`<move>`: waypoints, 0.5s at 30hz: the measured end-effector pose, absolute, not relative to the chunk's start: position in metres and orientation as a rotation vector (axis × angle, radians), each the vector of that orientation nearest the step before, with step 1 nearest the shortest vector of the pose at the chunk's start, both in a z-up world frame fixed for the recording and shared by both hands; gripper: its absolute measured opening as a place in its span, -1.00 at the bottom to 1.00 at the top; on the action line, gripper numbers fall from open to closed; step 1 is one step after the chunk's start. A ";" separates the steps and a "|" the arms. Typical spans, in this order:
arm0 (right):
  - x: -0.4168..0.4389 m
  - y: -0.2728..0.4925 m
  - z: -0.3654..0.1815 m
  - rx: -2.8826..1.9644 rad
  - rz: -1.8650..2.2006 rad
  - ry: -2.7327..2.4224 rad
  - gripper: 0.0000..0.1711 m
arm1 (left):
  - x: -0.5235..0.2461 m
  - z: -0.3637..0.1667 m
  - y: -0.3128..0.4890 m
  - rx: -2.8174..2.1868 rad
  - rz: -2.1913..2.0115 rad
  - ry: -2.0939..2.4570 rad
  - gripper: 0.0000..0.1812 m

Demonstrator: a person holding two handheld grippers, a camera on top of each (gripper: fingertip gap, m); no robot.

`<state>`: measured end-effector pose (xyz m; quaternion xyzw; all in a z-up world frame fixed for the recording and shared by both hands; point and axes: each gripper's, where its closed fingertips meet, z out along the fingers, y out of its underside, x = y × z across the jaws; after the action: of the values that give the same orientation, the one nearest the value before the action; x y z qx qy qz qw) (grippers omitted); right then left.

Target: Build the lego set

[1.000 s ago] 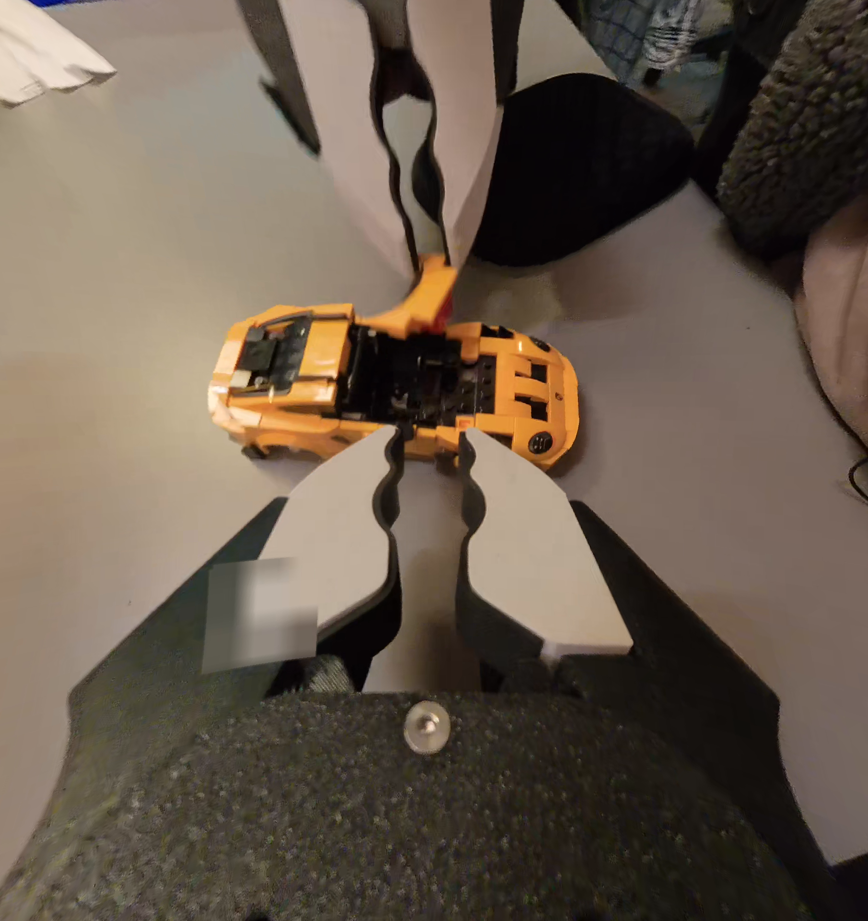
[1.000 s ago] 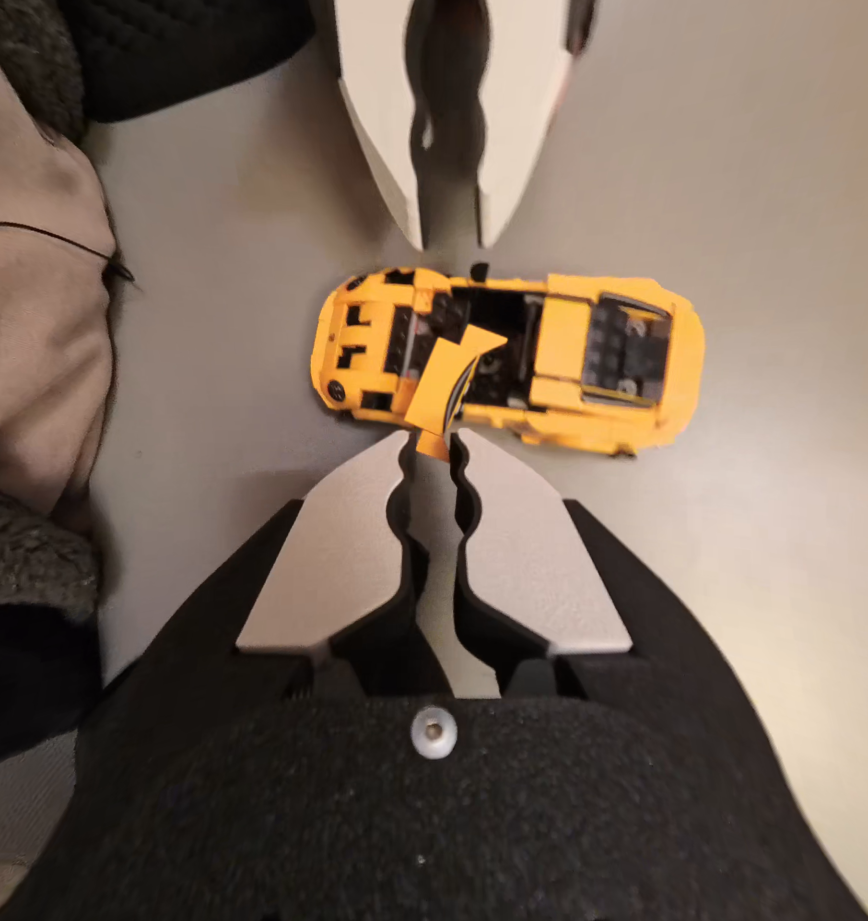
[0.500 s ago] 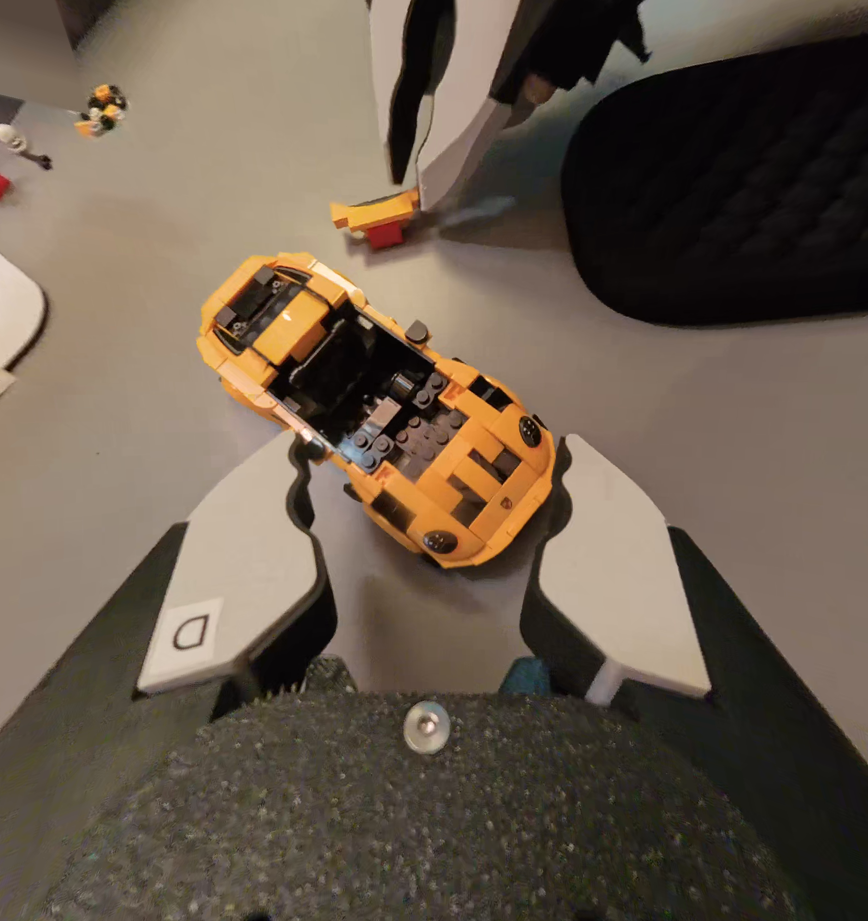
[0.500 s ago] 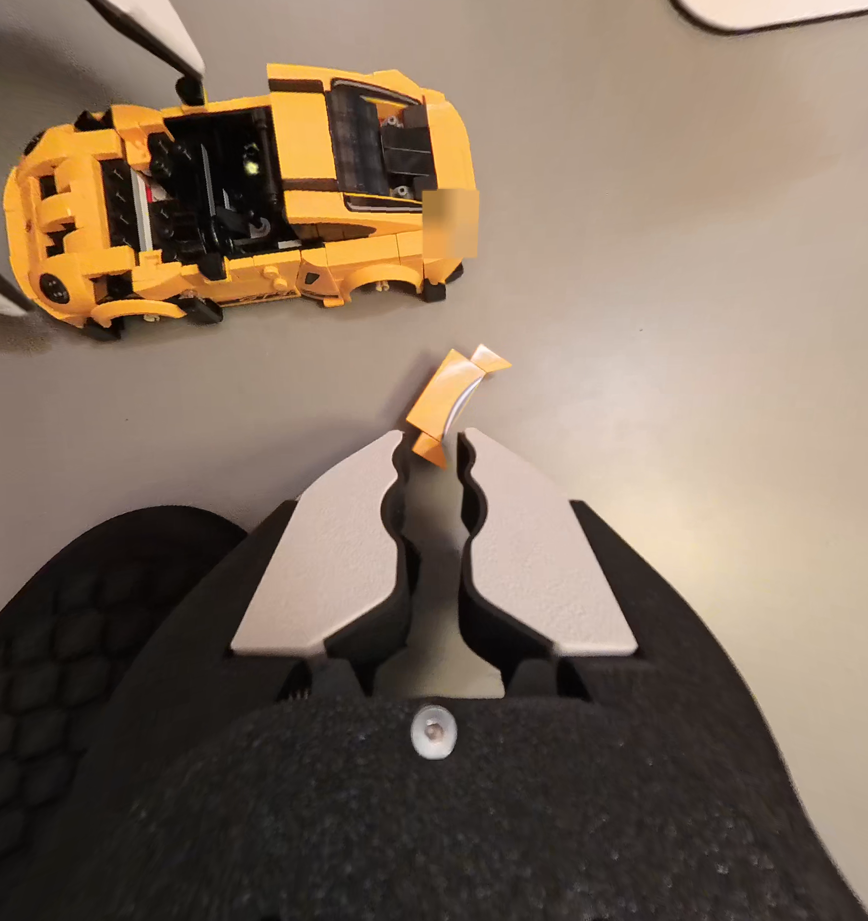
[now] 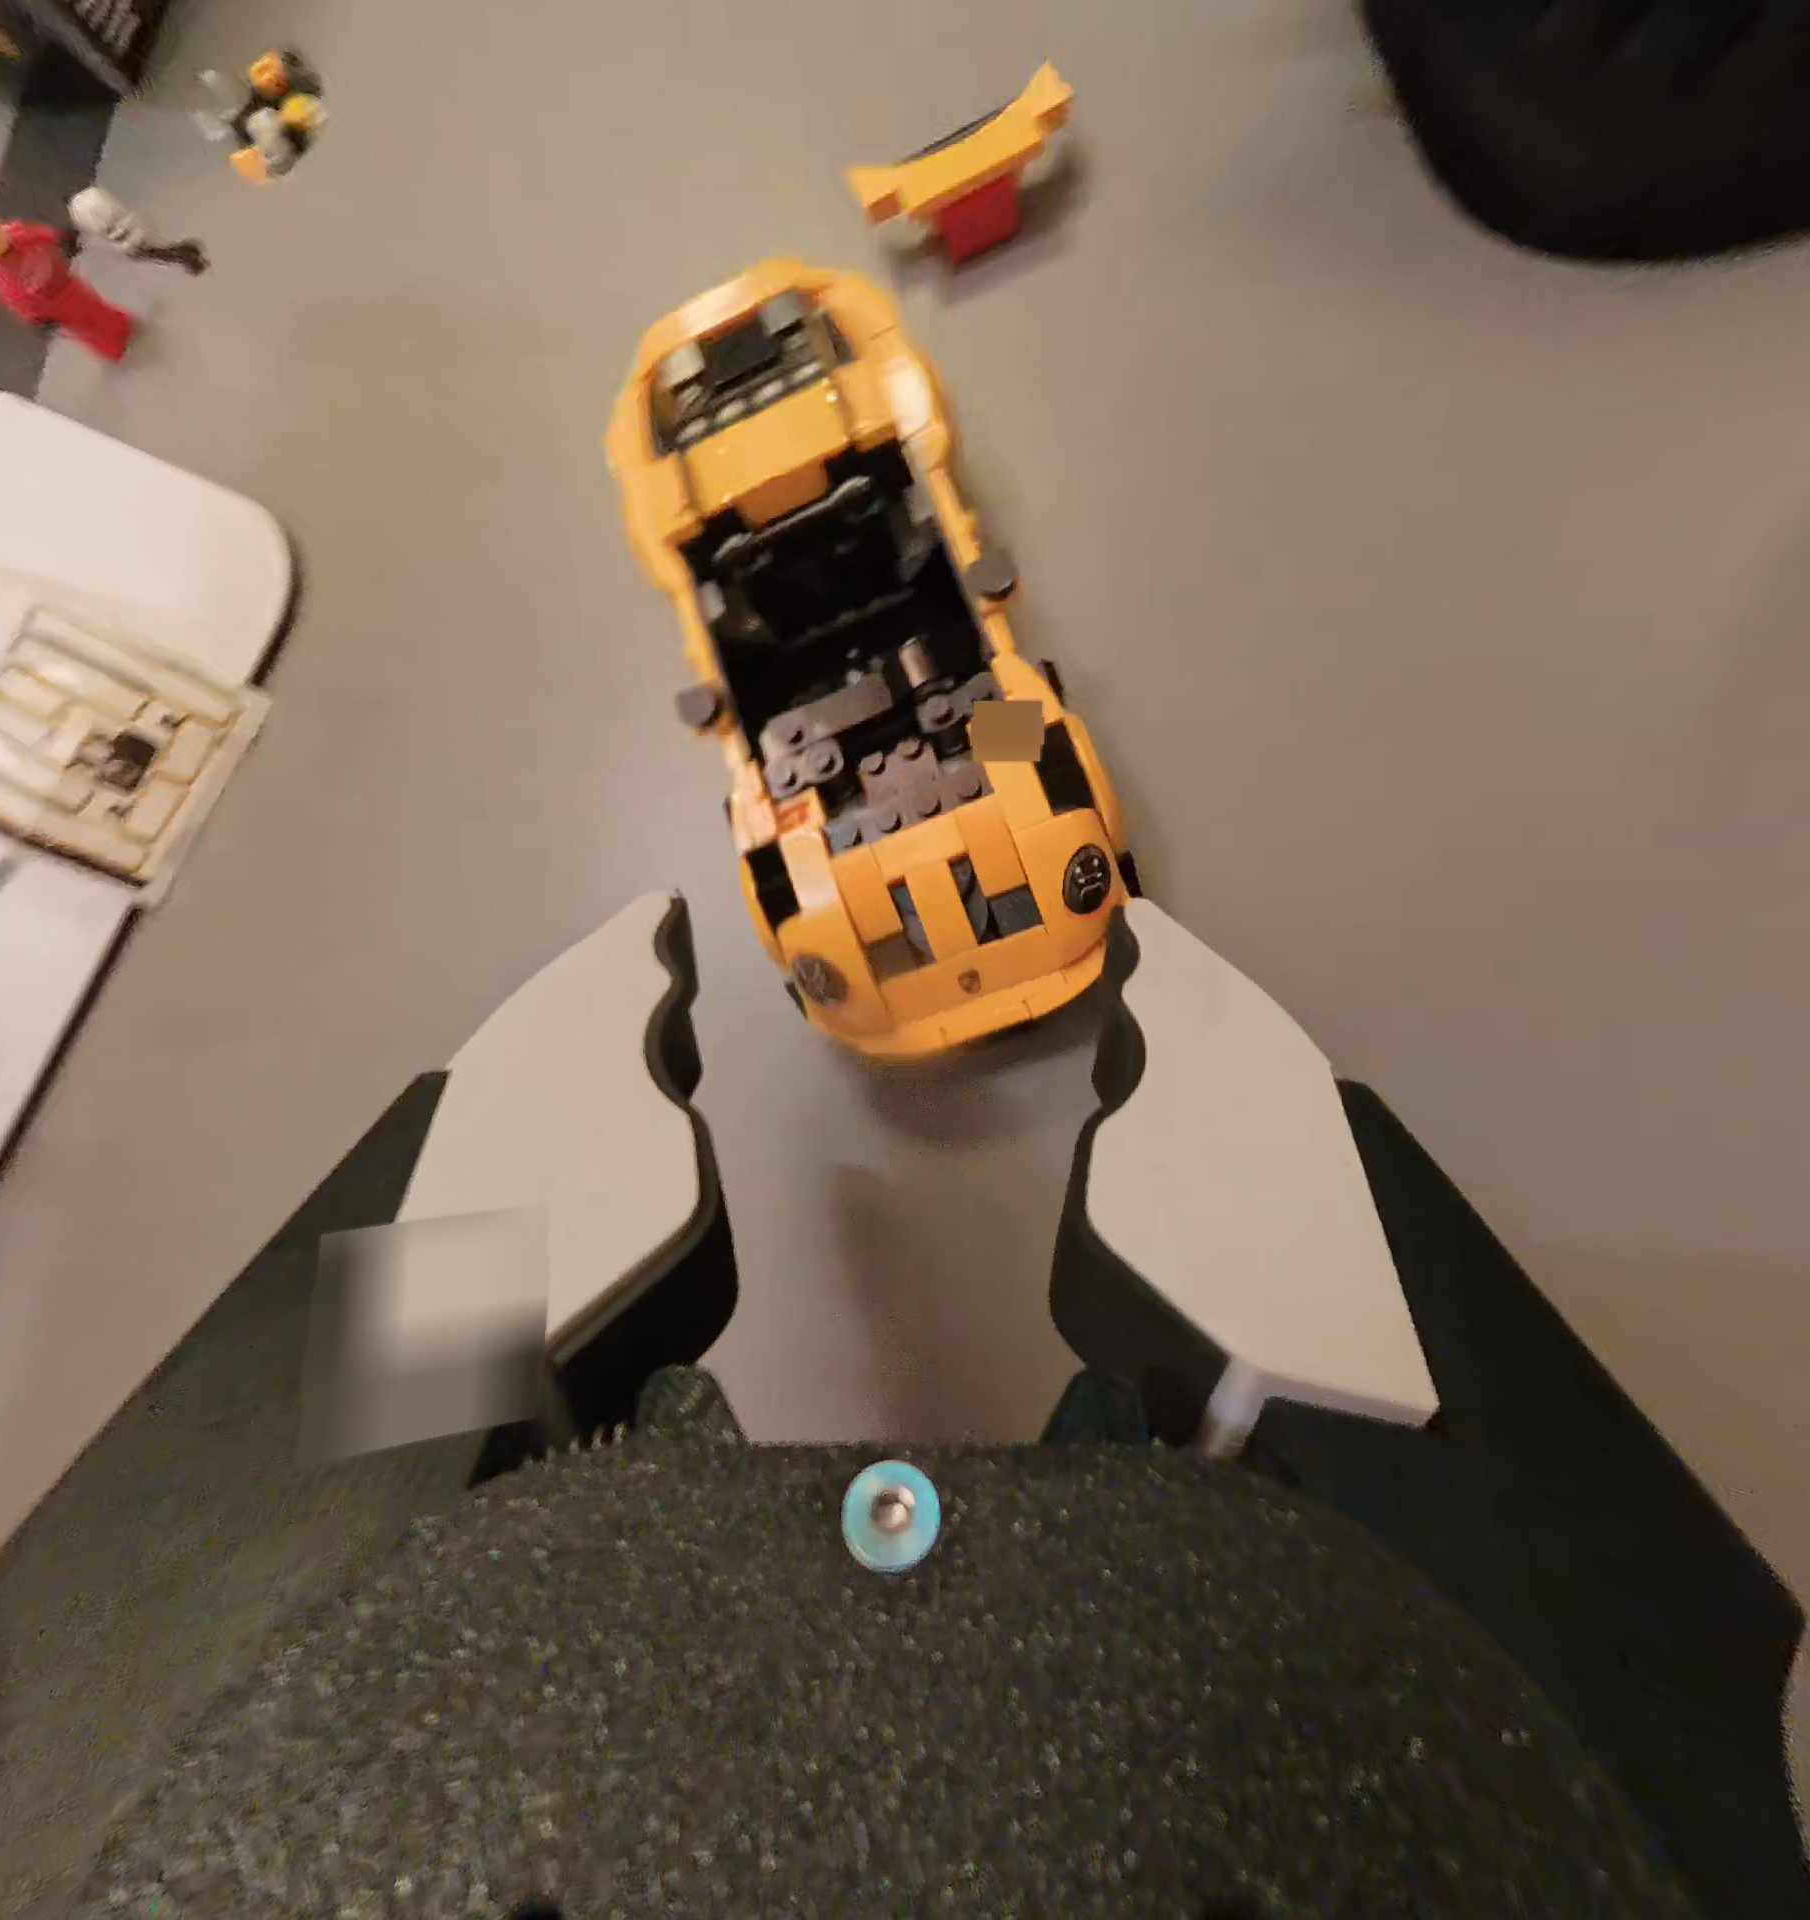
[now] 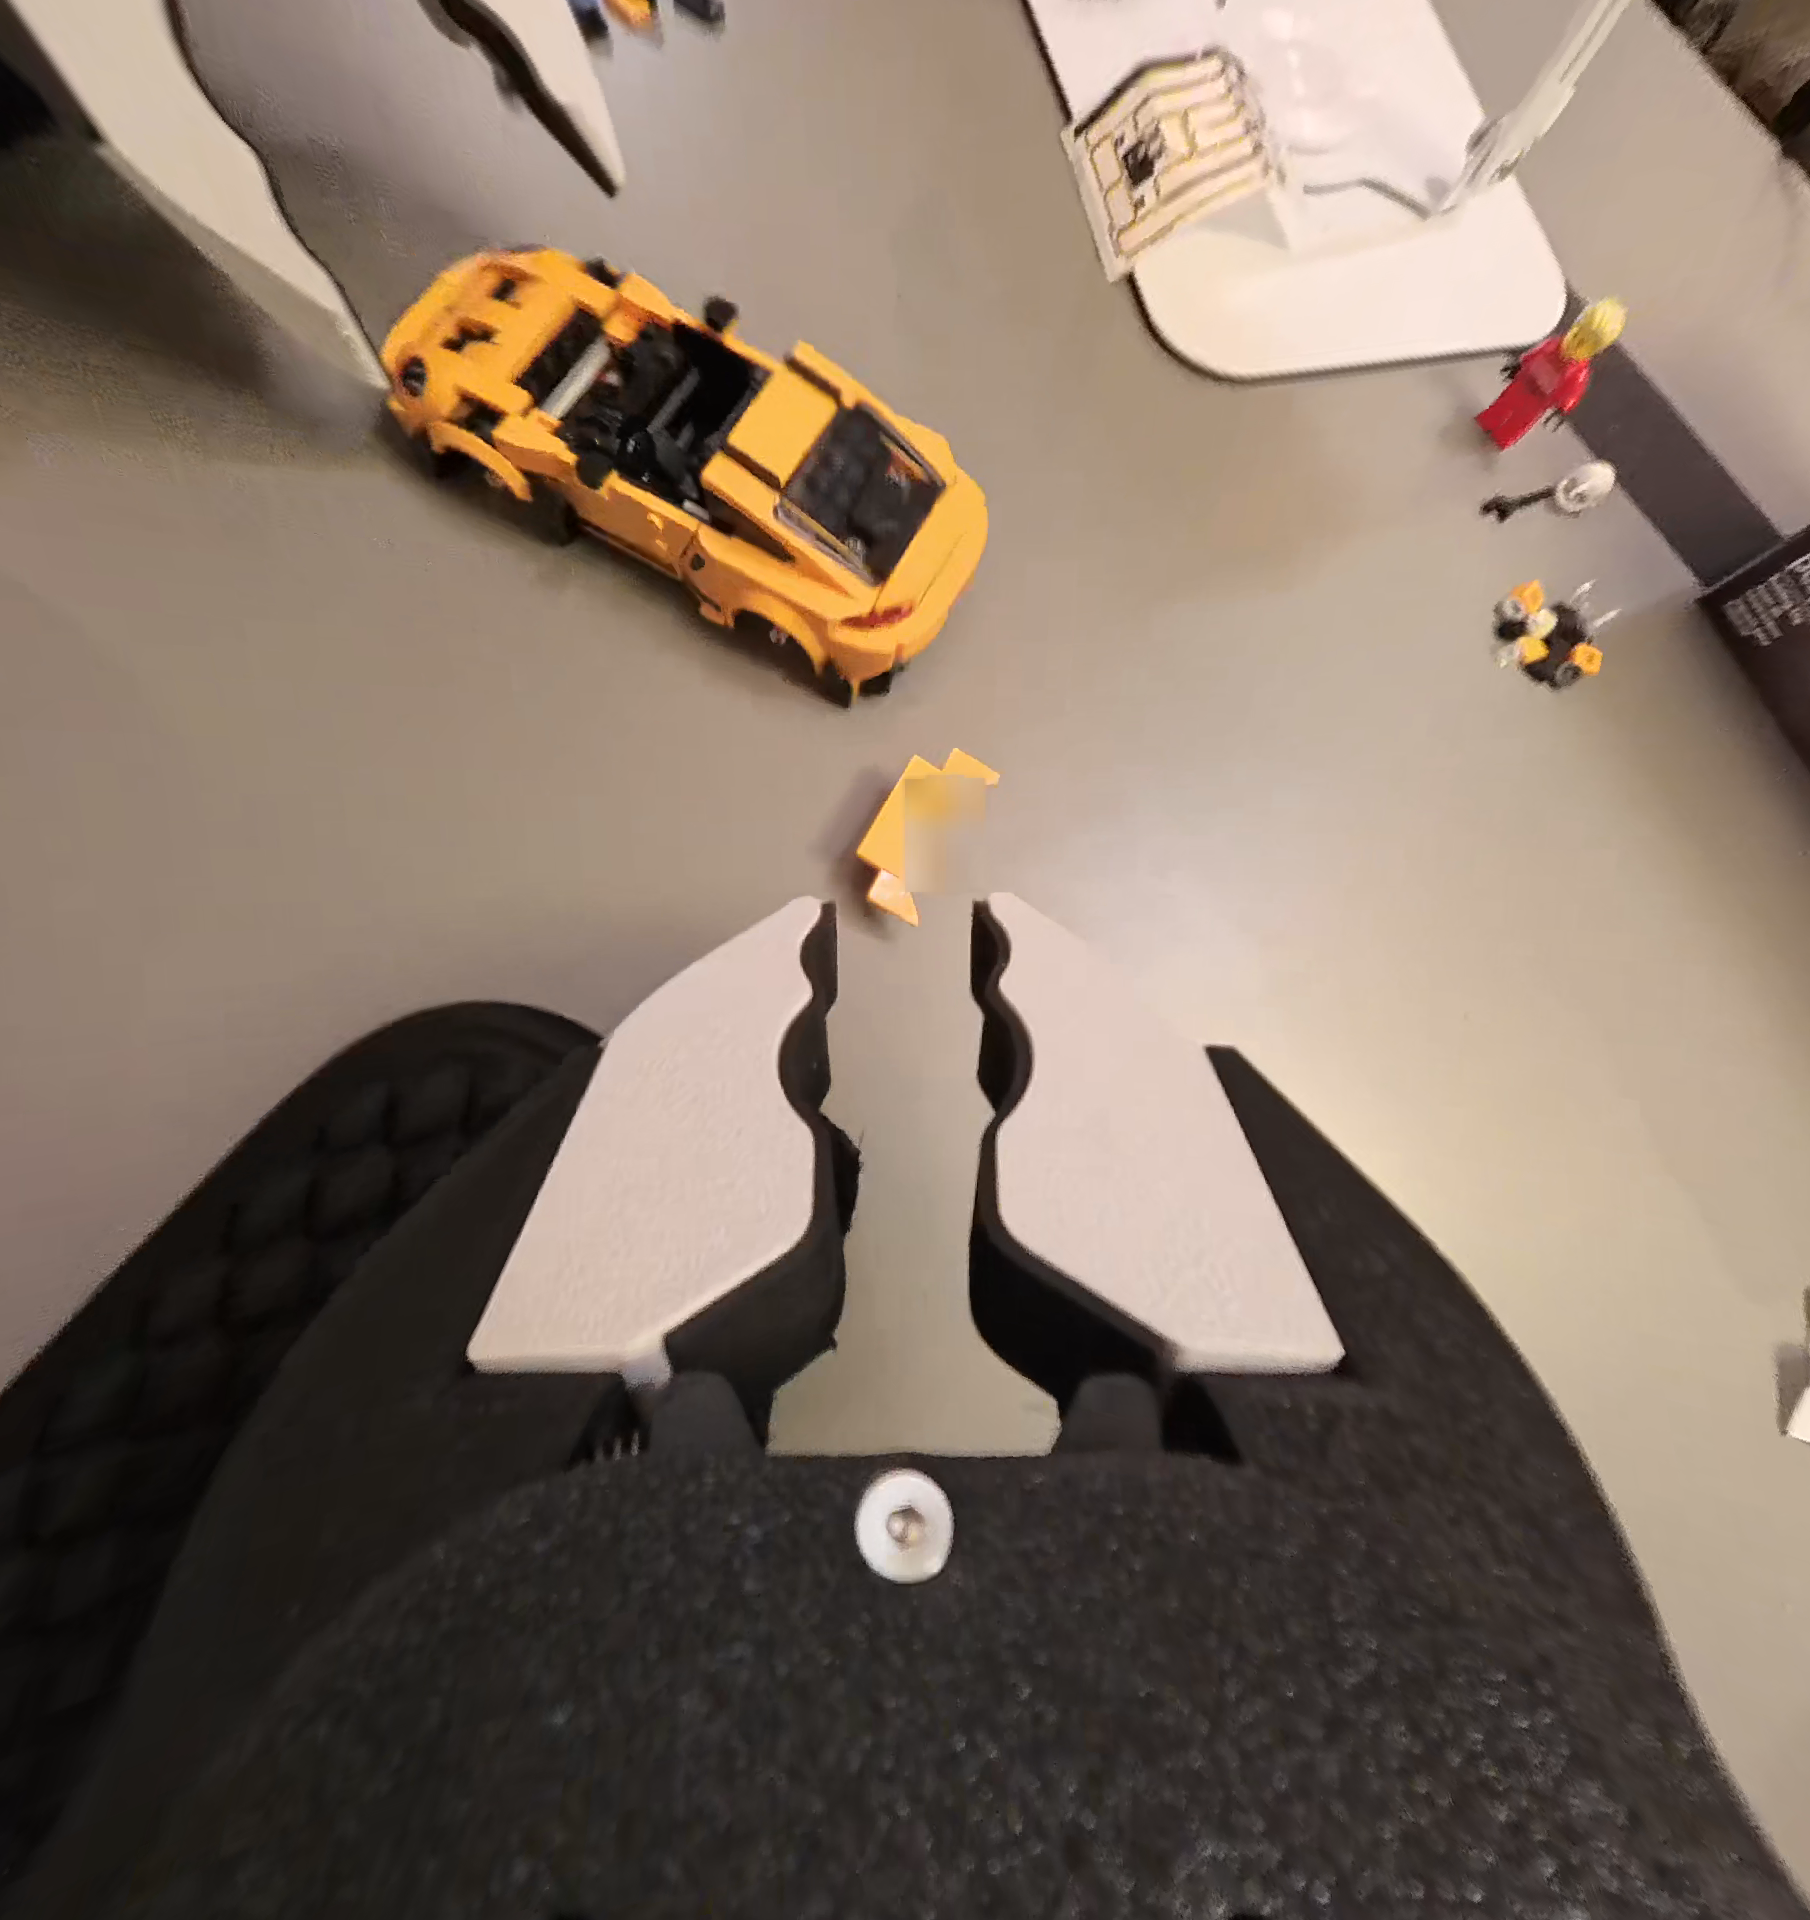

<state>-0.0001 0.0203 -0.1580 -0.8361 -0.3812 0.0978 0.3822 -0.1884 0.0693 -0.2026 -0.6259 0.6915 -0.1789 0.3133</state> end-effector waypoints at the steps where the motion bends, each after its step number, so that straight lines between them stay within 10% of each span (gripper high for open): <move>1: -0.004 0.023 -0.153 -2.116 0.252 -0.961 -0.71 | -0.194 -0.201 0.077 -1.651 -0.455 1.822 -0.21; 15: -0.159 0.192 -0.034 -1.544 -0.176 -1.231 -0.64 | -0.276 -0.025 0.281 -1.553 -0.684 0.715 -0.41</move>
<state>-0.1595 0.1921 -0.0336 -0.6517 -0.5194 -0.0741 0.5477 -0.2763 0.2808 -0.0252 -0.6714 0.3089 -0.2957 0.6053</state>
